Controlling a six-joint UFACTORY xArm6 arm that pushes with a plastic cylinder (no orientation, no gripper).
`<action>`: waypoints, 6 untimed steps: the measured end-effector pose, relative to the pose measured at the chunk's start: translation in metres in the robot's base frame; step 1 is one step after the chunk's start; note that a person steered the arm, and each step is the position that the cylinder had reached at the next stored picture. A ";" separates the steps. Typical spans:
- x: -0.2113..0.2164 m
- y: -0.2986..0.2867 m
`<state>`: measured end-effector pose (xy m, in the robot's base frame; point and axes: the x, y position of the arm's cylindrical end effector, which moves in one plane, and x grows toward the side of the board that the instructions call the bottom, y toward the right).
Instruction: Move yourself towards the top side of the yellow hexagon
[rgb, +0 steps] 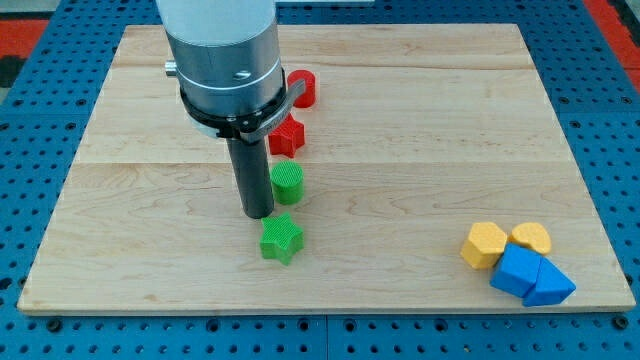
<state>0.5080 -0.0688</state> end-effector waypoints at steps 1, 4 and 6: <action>0.000 0.020; -0.008 0.157; -0.008 0.354</action>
